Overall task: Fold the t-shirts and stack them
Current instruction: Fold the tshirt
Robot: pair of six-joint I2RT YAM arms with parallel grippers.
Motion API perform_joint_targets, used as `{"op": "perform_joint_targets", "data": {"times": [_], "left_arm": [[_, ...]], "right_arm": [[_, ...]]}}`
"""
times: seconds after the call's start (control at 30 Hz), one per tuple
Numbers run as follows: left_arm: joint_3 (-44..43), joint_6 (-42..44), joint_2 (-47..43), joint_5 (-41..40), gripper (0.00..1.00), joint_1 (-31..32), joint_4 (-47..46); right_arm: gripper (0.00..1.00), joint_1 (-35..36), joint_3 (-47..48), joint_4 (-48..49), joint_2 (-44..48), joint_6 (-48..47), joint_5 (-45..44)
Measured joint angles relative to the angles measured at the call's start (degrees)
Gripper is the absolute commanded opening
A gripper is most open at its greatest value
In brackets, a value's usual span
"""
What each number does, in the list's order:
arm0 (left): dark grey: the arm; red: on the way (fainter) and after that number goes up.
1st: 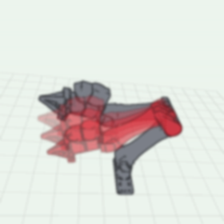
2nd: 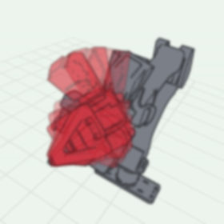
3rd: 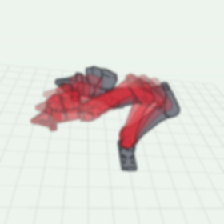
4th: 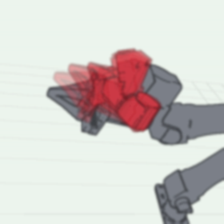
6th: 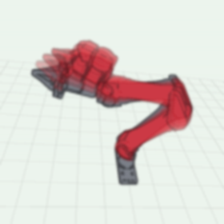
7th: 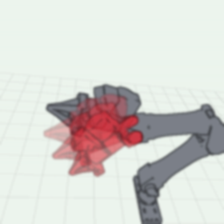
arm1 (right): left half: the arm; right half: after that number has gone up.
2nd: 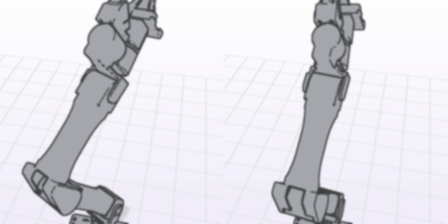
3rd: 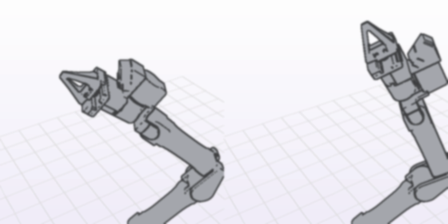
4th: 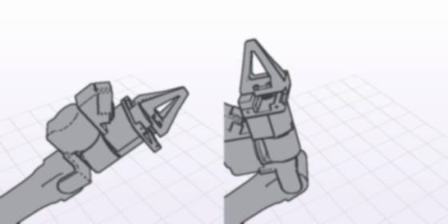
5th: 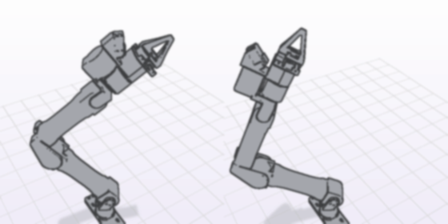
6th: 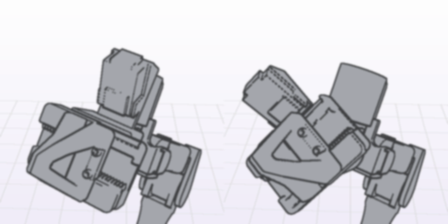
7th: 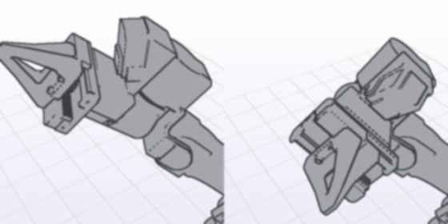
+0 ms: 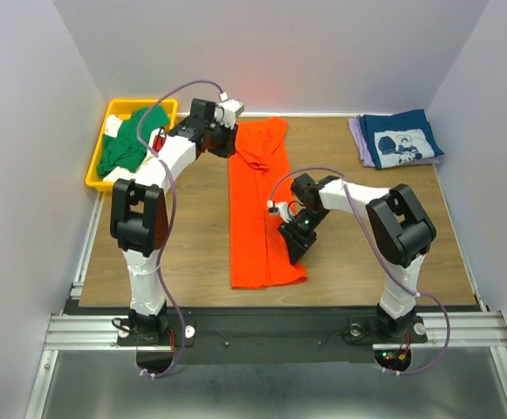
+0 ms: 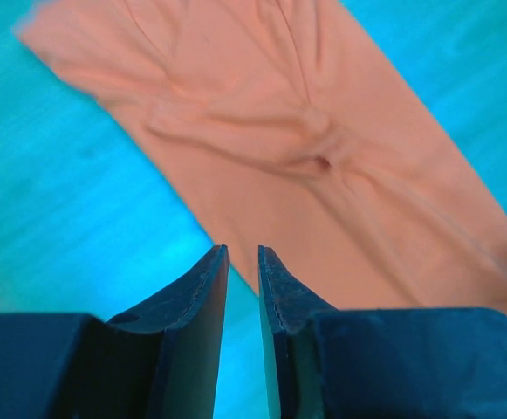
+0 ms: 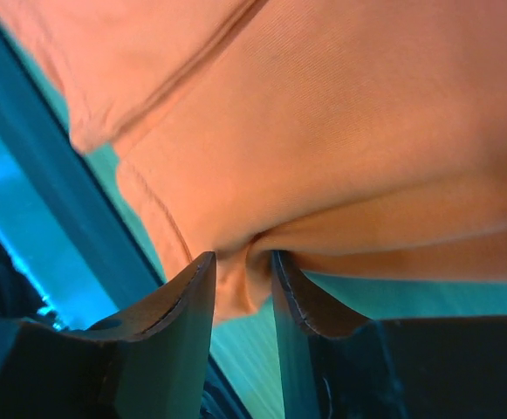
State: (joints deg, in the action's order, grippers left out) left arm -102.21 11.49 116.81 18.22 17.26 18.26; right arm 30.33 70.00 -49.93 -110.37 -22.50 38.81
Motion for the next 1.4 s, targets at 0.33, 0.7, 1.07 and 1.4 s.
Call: {"op": "perform_joint_targets", "data": {"times": [0.33, 0.7, 1.07, 1.4], "left_arm": [[30.77, 7.72, -18.05, 10.10, 0.50, -0.04, -0.63], [58.58, 37.35, -60.46, 14.16, 0.53, 16.20, 3.67], [73.55, 40.48, -63.91, 3.65, 0.52, 43.41, 2.40], [77.40, 40.06, -57.75, -5.16, 0.51, 46.16, -3.65]], "right_arm": [[0.78, 3.13, -2.08, 1.14, 12.98, -1.53, -2.40], [0.71, 15.52, -16.50, 7.96, 37.24, -16.09, -14.99], [0.68, 27.06, -30.16, 18.99, 36.02, -21.38, -26.67], [0.47, 29.66, -34.93, 27.12, 35.95, -23.65, -29.51]]}}
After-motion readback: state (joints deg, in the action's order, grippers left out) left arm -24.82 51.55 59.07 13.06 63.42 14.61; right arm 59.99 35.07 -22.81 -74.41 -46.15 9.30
